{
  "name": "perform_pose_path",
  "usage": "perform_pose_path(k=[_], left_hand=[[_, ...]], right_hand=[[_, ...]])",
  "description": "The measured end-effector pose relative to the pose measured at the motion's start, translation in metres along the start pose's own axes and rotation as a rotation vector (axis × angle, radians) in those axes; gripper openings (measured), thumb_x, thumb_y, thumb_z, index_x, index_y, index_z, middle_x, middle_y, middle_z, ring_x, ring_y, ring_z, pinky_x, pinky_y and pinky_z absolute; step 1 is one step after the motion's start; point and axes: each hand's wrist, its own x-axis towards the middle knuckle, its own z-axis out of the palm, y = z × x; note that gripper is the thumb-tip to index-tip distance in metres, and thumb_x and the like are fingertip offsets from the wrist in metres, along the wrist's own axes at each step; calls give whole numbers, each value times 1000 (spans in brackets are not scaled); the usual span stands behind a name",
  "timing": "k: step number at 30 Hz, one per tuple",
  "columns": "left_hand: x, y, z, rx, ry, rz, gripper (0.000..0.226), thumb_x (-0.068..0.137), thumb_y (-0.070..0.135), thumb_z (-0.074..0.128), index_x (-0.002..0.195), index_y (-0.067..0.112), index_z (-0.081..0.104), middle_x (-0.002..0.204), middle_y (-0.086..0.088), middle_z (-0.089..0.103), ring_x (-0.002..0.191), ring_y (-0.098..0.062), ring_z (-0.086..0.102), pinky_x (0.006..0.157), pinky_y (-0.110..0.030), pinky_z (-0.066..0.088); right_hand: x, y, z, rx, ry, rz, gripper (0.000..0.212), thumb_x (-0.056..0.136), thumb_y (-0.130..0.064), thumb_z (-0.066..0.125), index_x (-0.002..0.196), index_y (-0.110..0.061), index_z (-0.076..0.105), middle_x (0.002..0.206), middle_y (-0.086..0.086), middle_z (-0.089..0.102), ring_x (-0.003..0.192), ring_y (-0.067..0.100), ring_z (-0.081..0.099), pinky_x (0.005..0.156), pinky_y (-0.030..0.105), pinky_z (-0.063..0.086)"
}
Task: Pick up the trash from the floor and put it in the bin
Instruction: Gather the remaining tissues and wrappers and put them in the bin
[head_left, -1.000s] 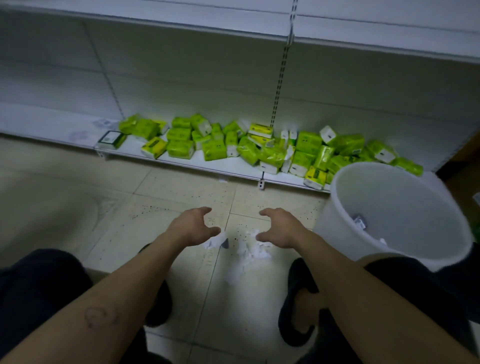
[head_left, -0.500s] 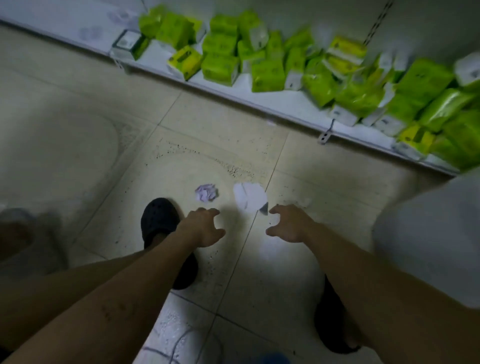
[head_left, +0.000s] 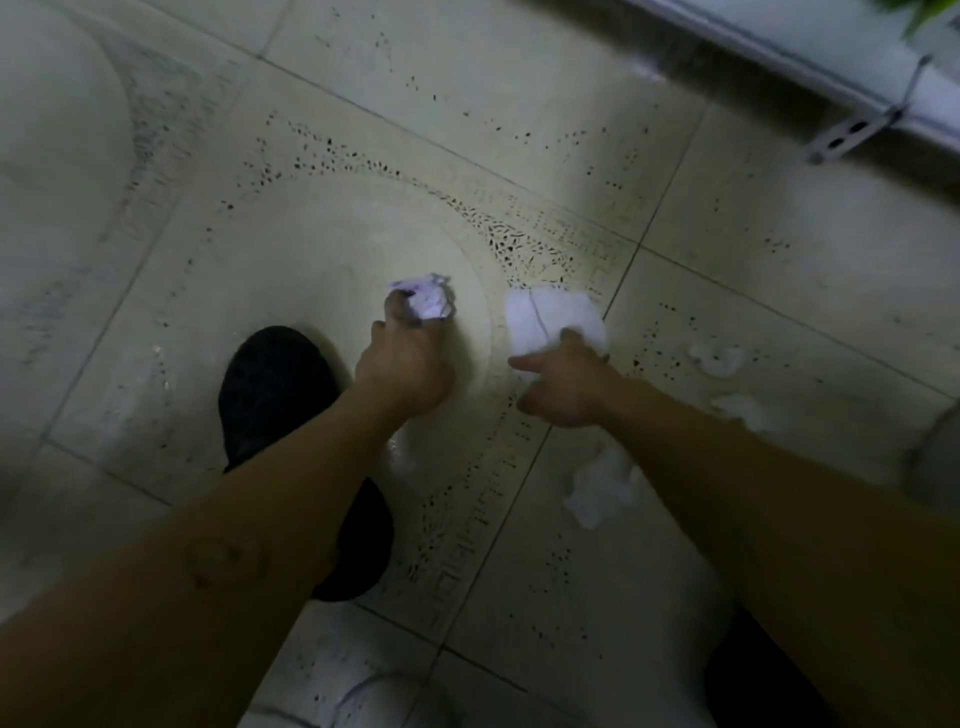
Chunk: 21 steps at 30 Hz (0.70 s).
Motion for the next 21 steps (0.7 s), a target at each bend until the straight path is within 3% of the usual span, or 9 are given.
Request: perform_pose_path(k=[2, 4, 6, 8, 10, 12, 15, 18, 21], left_hand=[[-2, -4, 3, -36, 100, 149, 57, 86, 16, 48, 142, 7, 41, 152, -19, 32, 138, -35, 33, 113, -37, 27], [-5, -8, 1, -64, 131, 227, 55, 87, 11, 46, 142, 9, 41, 155, -15, 29, 140, -31, 31, 112, -30, 24], [-9, -7, -8, -97, 130, 179, 47, 90, 14, 47, 137, 13, 48, 151, -15, 37, 134, -31, 39, 105, -31, 34], [-19, 0, -23, -100, 91, 234, 46, 92, 17, 50, 137, 11, 48, 154, -13, 31, 139, -30, 31, 107, -29, 30], [-34, 15, -45, -137, 16, 284, 52, 91, 19, 56, 141, 11, 42, 156, -13, 26, 142, -31, 25, 109, -28, 26], [-51, 37, -71, -167, 7, 288, 56, 91, 22, 59, 143, 17, 40, 153, -15, 33, 136, -30, 36, 105, -28, 33], [-84, 80, -115, -166, 82, 385, 52, 91, 22, 57, 141, 23, 43, 143, -18, 42, 120, -28, 54, 101, -33, 42], [-122, 129, -158, -134, 176, 543, 50, 91, 19, 53, 140, 23, 43, 128, -18, 54, 111, -32, 56, 96, -39, 46], [-162, 187, -187, -71, 258, 718, 45, 91, 18, 48, 135, 21, 43, 119, -15, 60, 106, -35, 56, 88, -40, 47]], right_hand=[[4, -4, 7, 34, 72, 7, 70, 86, -27, 55, 147, -34, 22, 158, 9, -1, 142, 36, 11, 116, 52, 13], [-1, -6, 9, 189, 106, -49, 77, 85, -14, 53, 150, -29, 15, 160, 6, -3, 145, 28, 8, 115, 39, 11], [-16, -7, 4, 269, 99, -94, 56, 89, -12, 50, 143, -13, 37, 154, 16, 22, 137, 28, 30, 107, 26, 26], [-37, -4, -10, 299, 194, -84, 35, 89, -15, 51, 118, 1, 62, 129, 22, 53, 113, 31, 53, 90, 26, 43], [-64, 1, -33, 325, 303, -92, 28, 87, -15, 56, 107, -3, 70, 119, 17, 65, 104, 29, 61, 86, 26, 47], [-97, 9, -63, 351, 372, -112, 24, 85, -10, 60, 106, -11, 72, 121, 10, 66, 104, 24, 63, 87, 22, 46], [-158, 28, -106, 348, 514, -84, 29, 84, -6, 59, 107, -19, 71, 119, 6, 63, 94, 17, 59, 74, 17, 44], [-231, 55, -145, 342, 651, -39, 37, 80, -8, 63, 115, -20, 63, 99, 7, 59, 96, 24, 59, 66, 14, 35], [-308, 93, -169, 323, 838, 39, 40, 74, -11, 69, 113, -16, 61, 103, 12, 65, 96, 28, 60, 58, 16, 33]])
